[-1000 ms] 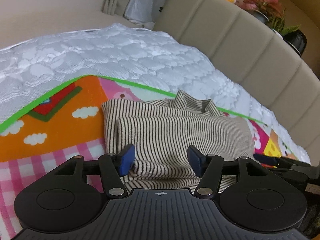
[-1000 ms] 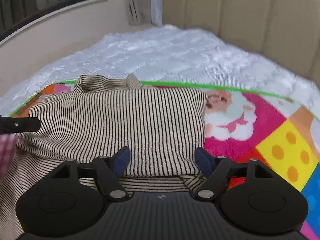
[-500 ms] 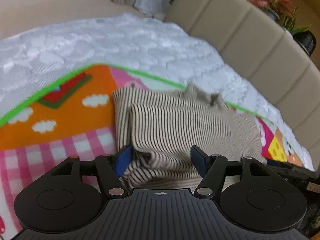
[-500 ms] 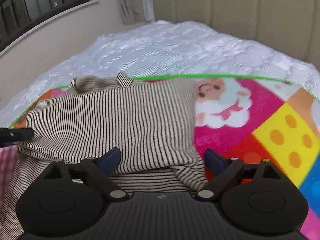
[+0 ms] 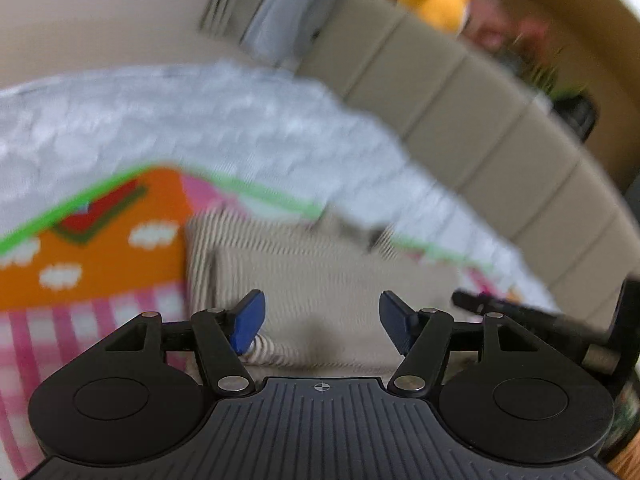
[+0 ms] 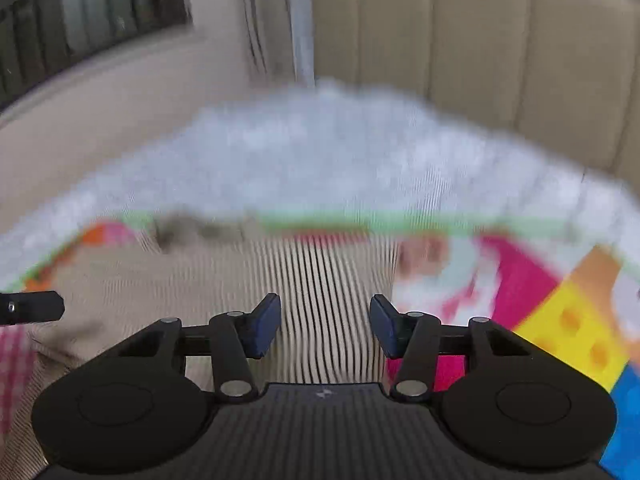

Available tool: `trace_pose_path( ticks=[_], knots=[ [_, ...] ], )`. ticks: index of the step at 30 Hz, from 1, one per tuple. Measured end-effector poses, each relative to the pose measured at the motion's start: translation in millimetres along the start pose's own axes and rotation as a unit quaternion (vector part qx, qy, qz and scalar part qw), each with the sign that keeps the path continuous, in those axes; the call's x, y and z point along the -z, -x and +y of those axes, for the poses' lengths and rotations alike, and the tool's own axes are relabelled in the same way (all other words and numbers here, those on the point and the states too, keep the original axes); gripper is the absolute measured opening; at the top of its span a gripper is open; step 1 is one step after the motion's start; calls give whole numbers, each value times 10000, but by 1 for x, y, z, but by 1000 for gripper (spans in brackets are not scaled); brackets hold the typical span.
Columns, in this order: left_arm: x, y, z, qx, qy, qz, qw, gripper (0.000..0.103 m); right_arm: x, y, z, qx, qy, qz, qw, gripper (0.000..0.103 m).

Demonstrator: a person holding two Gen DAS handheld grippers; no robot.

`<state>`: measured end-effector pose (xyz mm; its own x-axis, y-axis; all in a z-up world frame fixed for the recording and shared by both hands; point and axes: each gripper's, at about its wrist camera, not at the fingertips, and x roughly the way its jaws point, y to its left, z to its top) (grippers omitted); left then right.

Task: Fold clothes

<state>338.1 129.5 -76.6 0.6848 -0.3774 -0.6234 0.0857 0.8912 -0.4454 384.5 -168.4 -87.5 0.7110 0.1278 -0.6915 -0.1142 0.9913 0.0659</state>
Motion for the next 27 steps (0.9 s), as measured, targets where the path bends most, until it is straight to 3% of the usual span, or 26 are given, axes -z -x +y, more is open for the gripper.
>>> trace_pose_path(
  ticks=[2,7,13,15,18,19,21,22,24,25,27],
  knots=[
    [4,-9,2,-138,-79,131,9998,64,3,-8,-1,42,91,184,9998,55],
    [3,-10,7,-80,125,138,9998,68,-35,-1,9,-298,-7,-304,9991,55],
    [-2,-11,5,-77,78,188,9998,70,-64,-60,44,-389,-18,-176,9991,55],
    [-3,-9,4,-68,53,199,9998,71,-63,-83,52,-322,88,63,9994,55],
    [-3,-8,3,-43,21,206,9998,75,-54,-105,67,-27,658,204,9976,54],
    [-3,-8,3,-30,17,208,9998,76,-54,-103,70,12,734,154,9972,50],
    [-3,-8,2,-21,14,210,9998,77,-56,-100,74,69,834,76,9965,15],
    [-4,-7,2,-15,19,206,9998,78,-58,-93,72,16,828,48,9966,6],
    [-6,-3,4,18,55,170,9998,80,-63,-79,66,-120,796,-3,9968,6],
    [-8,1,6,26,70,133,9999,85,-66,-66,61,-233,761,-55,9968,5],
    [-19,17,16,-117,125,-138,9998,91,-70,-34,51,-480,722,-171,9961,5]
  ],
)
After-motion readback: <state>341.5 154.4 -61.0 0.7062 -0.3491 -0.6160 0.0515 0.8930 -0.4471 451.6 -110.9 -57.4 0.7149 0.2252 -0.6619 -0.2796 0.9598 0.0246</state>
